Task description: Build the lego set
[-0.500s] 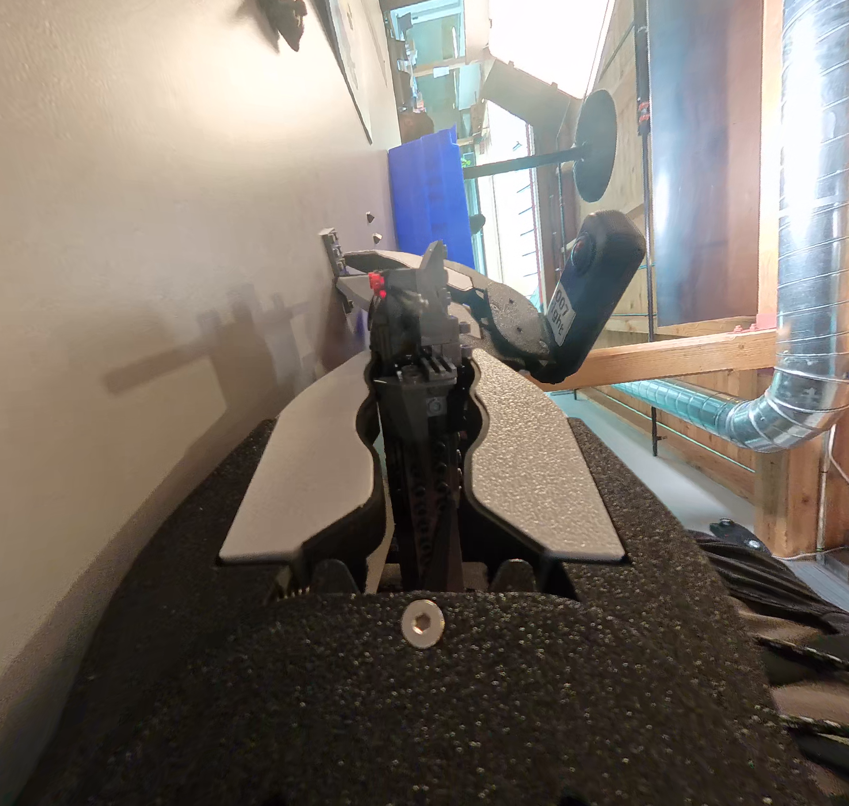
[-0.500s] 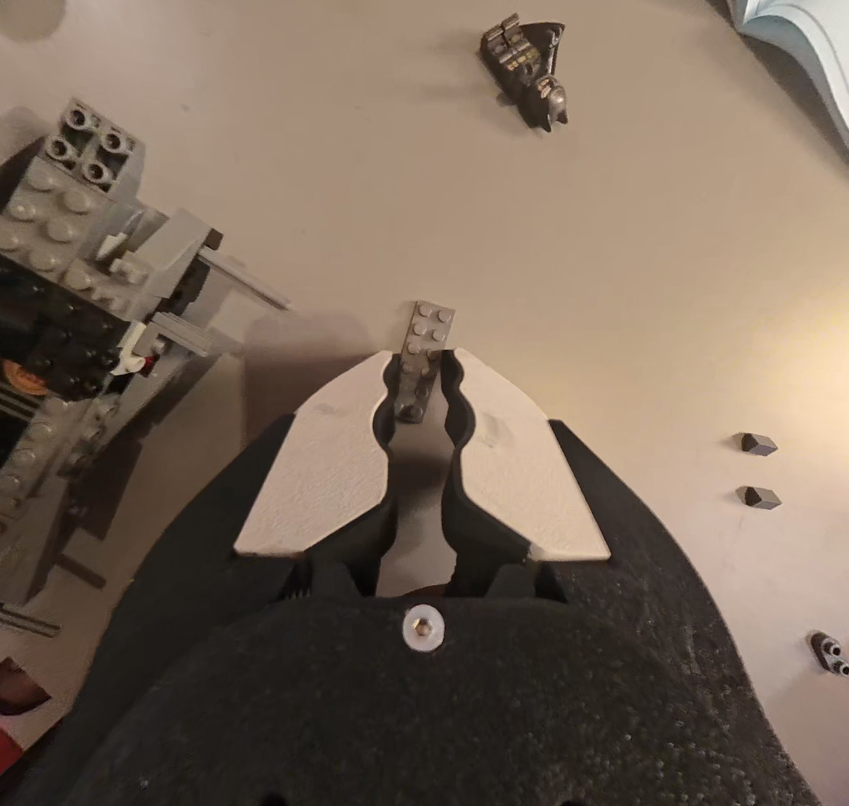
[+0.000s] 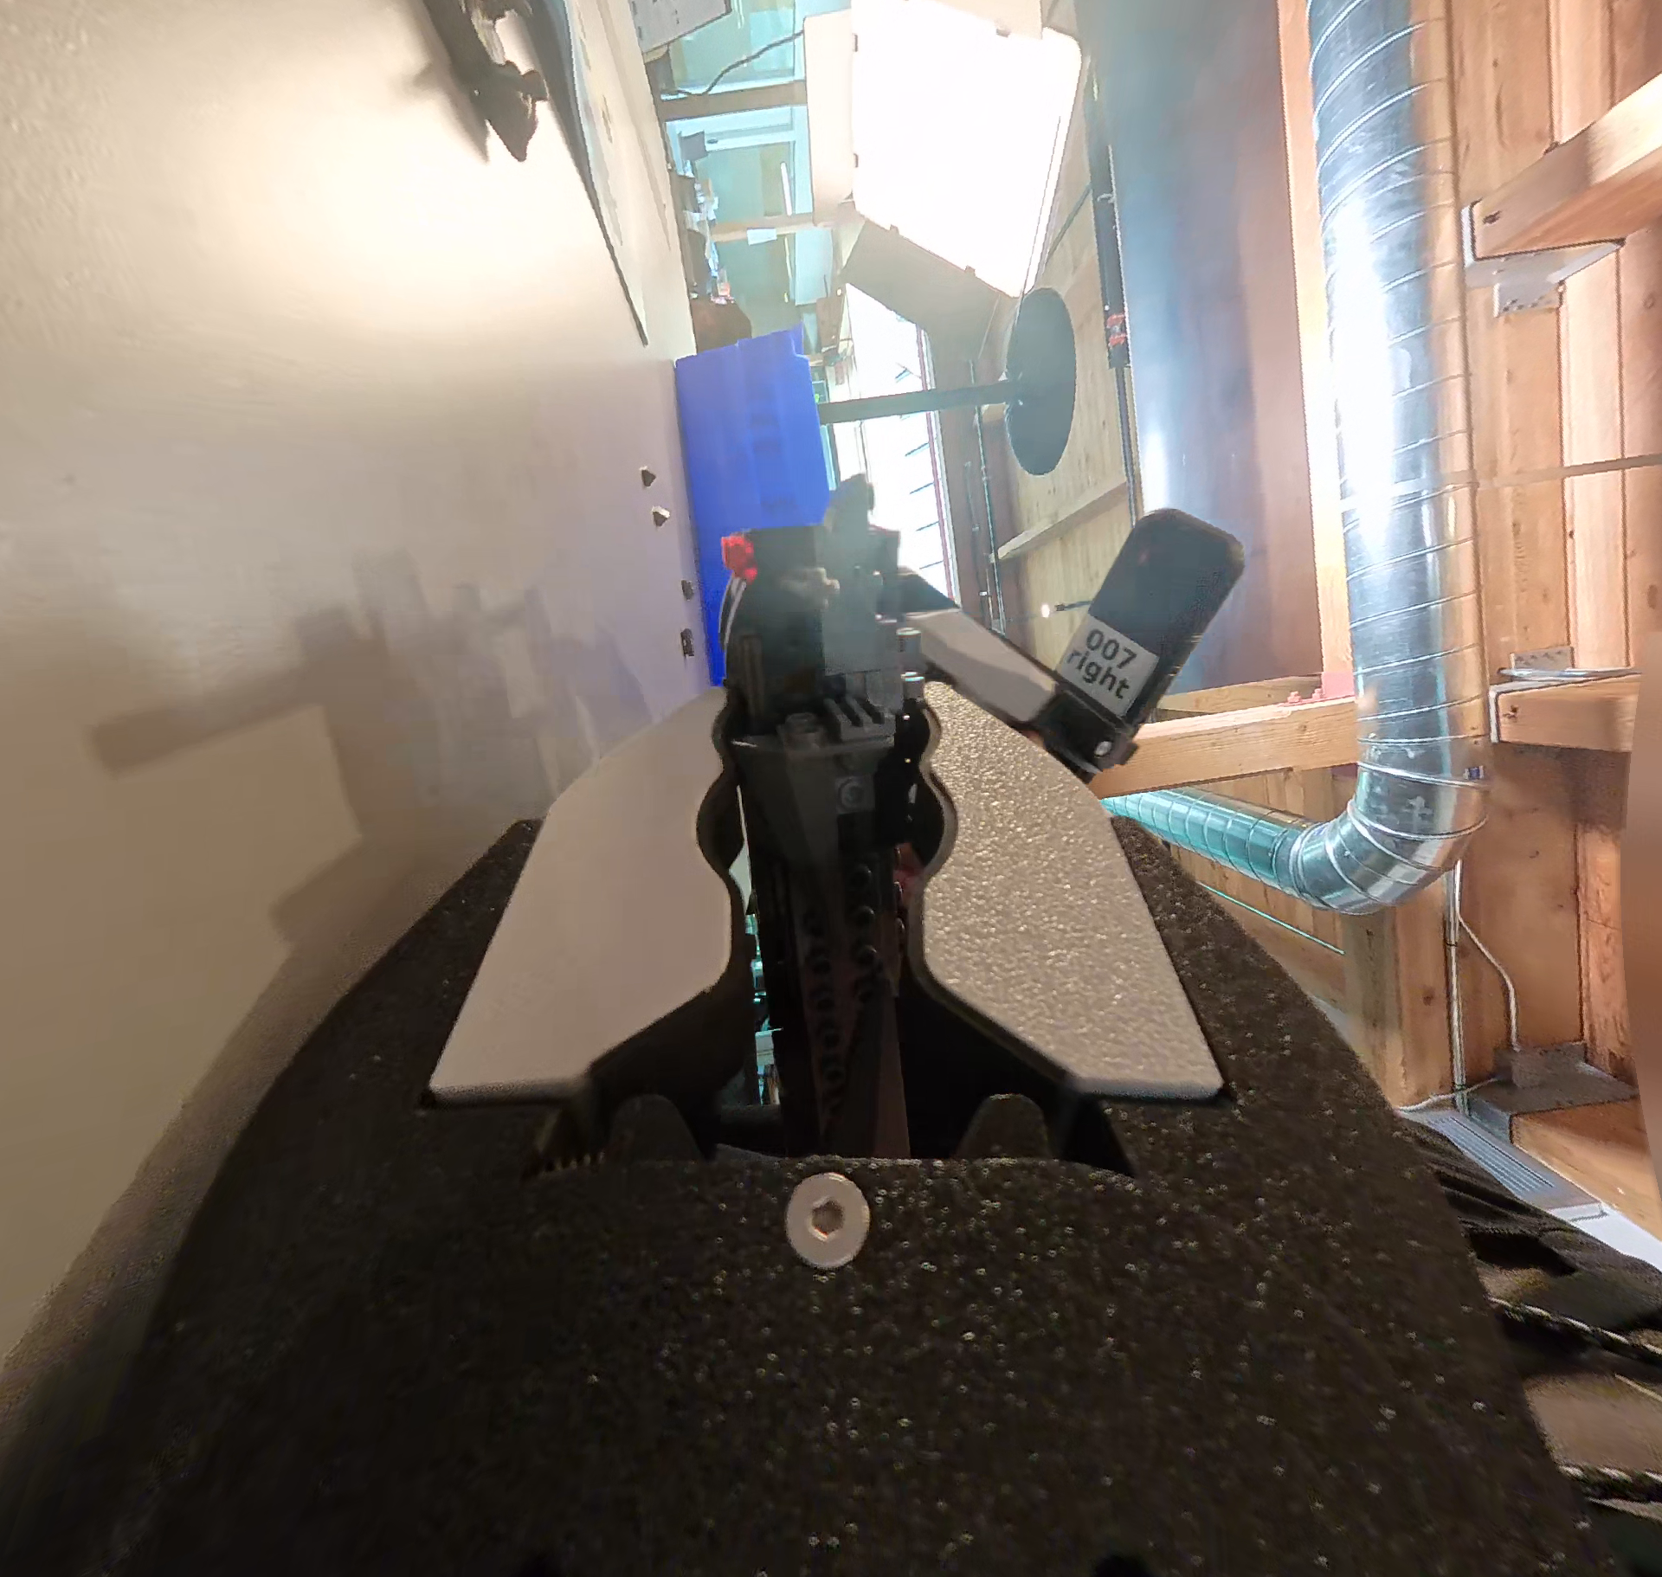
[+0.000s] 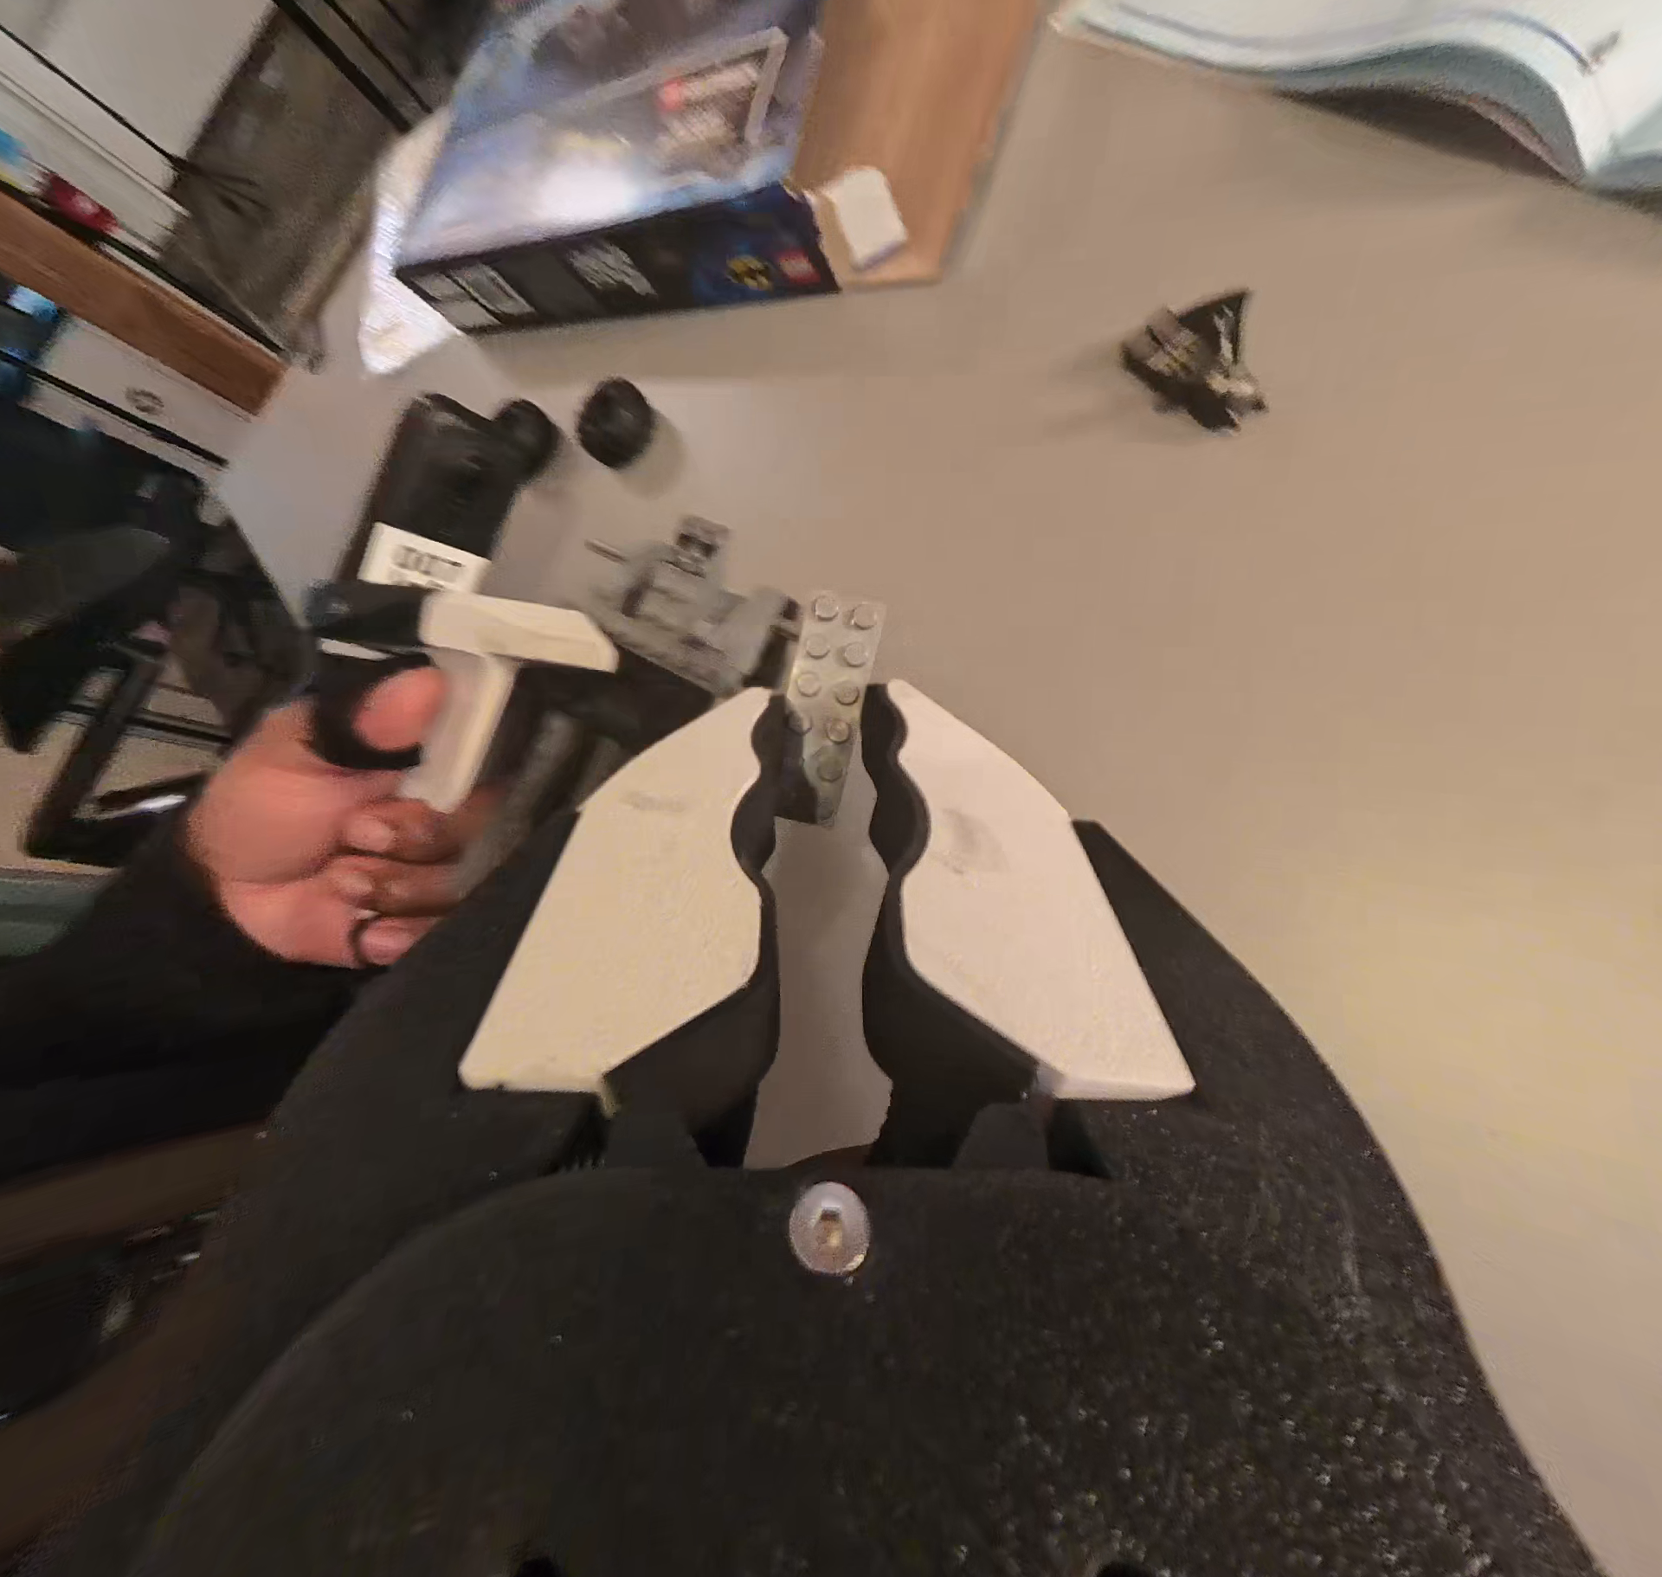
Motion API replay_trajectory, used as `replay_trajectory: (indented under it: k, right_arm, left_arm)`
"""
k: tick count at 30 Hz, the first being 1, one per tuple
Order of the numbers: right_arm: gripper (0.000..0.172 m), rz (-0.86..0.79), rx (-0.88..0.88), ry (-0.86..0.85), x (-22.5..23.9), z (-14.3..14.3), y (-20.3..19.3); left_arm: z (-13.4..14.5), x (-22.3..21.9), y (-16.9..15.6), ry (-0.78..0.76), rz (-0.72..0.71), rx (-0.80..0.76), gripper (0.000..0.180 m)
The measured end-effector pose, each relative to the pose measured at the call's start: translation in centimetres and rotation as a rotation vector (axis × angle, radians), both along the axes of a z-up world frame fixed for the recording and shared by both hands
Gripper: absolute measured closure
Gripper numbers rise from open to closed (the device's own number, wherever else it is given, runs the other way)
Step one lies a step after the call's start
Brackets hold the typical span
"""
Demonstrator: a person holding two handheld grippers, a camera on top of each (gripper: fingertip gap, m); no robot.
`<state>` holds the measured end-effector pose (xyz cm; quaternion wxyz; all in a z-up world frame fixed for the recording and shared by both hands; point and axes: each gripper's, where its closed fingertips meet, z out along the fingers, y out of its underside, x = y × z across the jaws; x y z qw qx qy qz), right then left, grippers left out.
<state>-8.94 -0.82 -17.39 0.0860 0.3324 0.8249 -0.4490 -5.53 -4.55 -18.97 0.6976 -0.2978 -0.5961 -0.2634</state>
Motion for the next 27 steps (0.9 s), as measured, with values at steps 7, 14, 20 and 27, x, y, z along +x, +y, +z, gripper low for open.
replay_trajectory:
  k: [7,14,20,27]
  right_arm:
    - [0.156,0.055,-0.039,0.002,2.5,1.9,-3.3]
    - [0.155,0.009,0.021,0.048,2.2,1.3,-4.1]
    - [0.155,-0.015,0.054,0.058,2.2,0.7,-4.2]
    - [0.152,-0.030,0.033,0.066,2.1,0.9,-3.6]
  left_arm:
    - [0.8,0.0,0.6,0.038,0.001,0.047,0.146]
    - [1.0,0.2,1.3,0.043,-0.004,0.080,0.146]
    - [1.1,0.3,1.2,0.050,-0.002,0.088,0.146]
    - [1.2,0.3,1.4,0.055,-0.016,0.080,0.146]
